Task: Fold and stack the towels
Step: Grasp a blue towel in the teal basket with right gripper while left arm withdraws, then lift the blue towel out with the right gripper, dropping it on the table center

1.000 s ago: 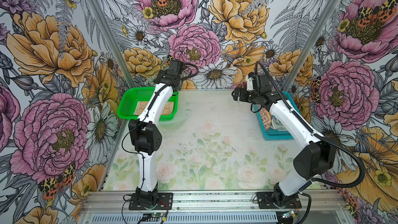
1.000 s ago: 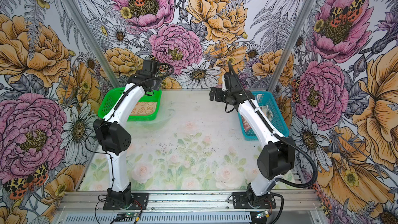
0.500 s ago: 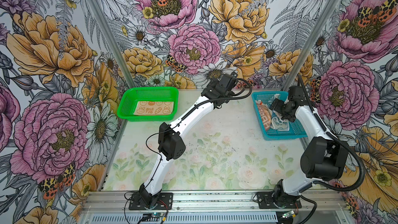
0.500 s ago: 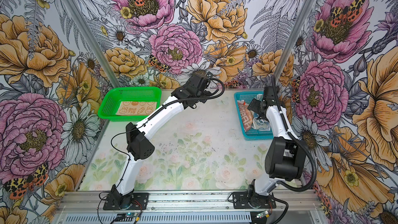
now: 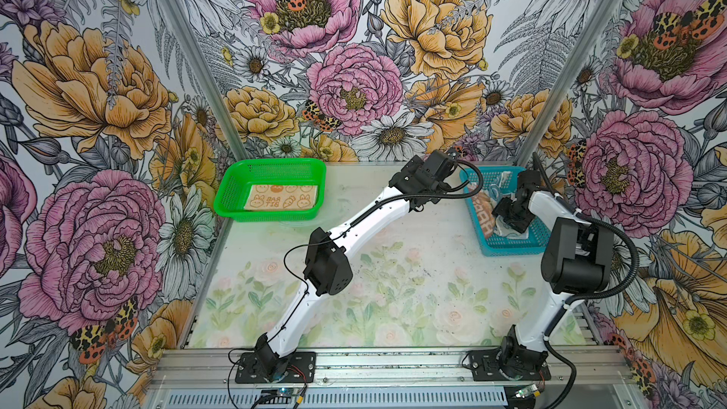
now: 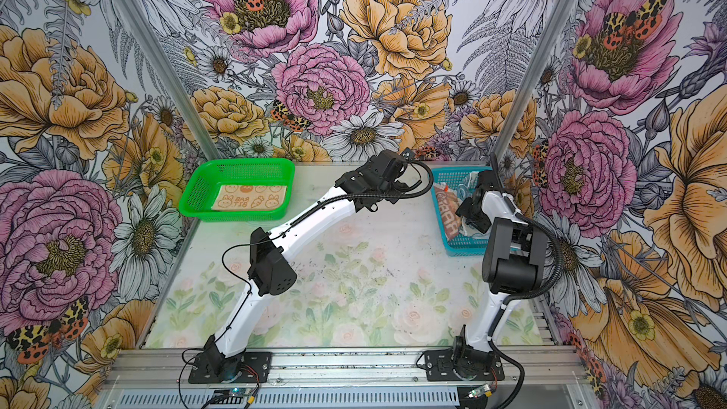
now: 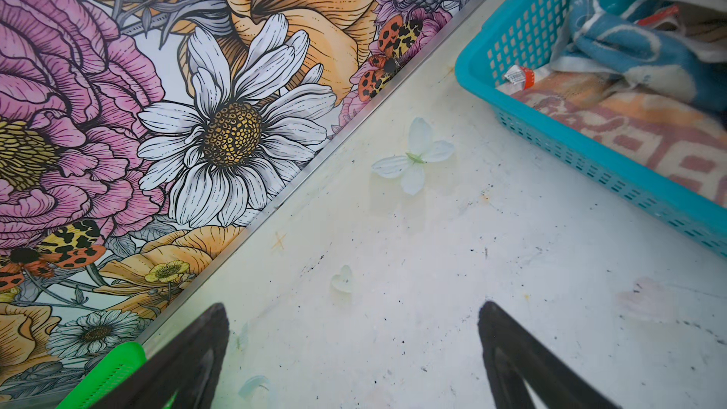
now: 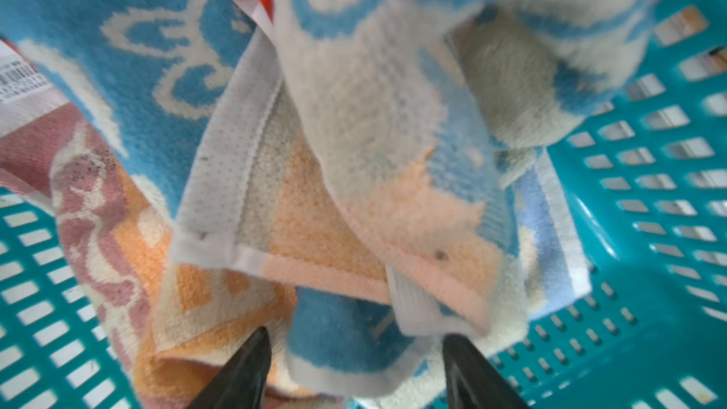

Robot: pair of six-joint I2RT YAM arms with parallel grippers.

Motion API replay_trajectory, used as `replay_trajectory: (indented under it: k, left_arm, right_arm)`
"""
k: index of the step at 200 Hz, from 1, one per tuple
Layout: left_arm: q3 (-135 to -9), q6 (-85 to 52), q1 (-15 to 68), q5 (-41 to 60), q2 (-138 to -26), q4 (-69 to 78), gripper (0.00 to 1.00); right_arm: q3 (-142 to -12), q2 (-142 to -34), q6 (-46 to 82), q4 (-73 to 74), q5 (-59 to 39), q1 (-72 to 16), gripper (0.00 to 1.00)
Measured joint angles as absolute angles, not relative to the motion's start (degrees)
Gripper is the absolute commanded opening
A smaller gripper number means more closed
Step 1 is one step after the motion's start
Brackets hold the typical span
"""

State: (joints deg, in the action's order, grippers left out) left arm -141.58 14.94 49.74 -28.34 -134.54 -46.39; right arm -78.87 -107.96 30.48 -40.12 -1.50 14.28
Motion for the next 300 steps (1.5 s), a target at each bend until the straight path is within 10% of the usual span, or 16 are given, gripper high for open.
replay_trajectory:
  k: [69,176,300]
  left_arm:
    - [-141.6,14.9,50.89,-27.46,-135.02,-46.39,0.99]
    - [-137.43,11.81,50.78,-30.7,-130.13,-46.44,0.99]
    - [-98.74,-1.58,41.12,-36.86,-87.88,-43.03,0.99]
  right_arm:
    - [-78.96,-108.79,29.41,-38.33,1.28,14.33,0.0]
    - [-88.6,-88.36,28.34,-42.44,-2.31,4.1,0.0]
    - [-125.29,-89.08,28.84,-53.12,-6.83,-28.49,0.0]
